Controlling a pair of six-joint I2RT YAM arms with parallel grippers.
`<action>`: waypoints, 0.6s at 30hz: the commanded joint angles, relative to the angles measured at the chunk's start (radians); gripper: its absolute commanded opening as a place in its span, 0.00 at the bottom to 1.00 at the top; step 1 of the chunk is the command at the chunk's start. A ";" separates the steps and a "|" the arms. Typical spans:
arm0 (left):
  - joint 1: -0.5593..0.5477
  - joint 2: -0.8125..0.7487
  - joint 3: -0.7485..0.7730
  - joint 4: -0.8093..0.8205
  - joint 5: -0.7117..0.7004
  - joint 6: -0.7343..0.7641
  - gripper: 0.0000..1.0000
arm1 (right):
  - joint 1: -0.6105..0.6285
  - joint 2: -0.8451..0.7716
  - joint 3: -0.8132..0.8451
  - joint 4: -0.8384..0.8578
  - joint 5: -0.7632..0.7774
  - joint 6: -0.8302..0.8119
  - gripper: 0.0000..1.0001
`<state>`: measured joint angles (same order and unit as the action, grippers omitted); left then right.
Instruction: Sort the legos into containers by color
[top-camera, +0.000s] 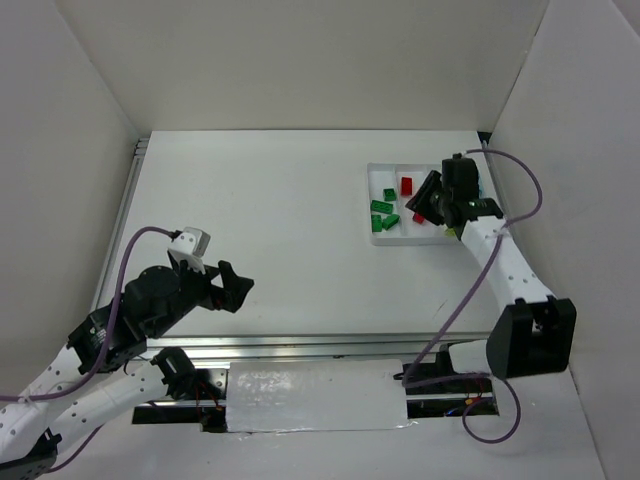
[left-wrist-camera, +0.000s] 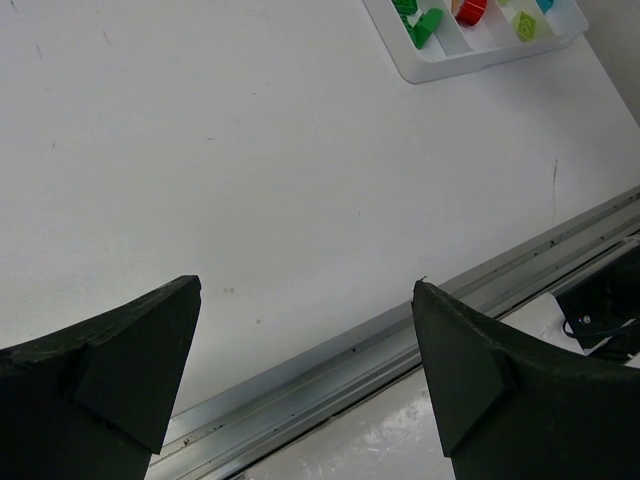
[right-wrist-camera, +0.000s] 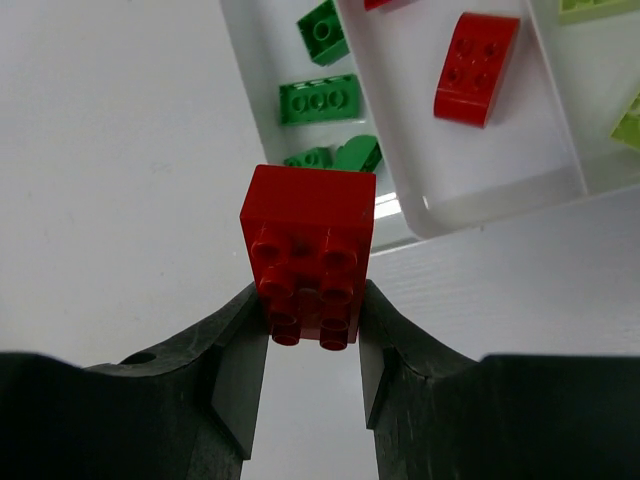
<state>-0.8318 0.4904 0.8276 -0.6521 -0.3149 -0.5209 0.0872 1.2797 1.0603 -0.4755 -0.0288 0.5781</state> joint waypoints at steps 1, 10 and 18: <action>0.000 0.020 -0.005 0.048 0.022 0.032 0.99 | -0.030 0.132 0.145 -0.040 0.027 -0.040 0.01; -0.003 0.034 -0.004 0.048 0.034 0.039 1.00 | -0.079 0.567 0.567 -0.212 0.124 -0.066 0.11; -0.004 0.020 -0.008 0.054 0.039 0.041 1.00 | -0.079 0.722 0.664 -0.249 0.113 -0.066 0.19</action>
<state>-0.8326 0.5213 0.8219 -0.6491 -0.2844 -0.4992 0.0086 1.9865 1.6768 -0.6842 0.0753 0.5251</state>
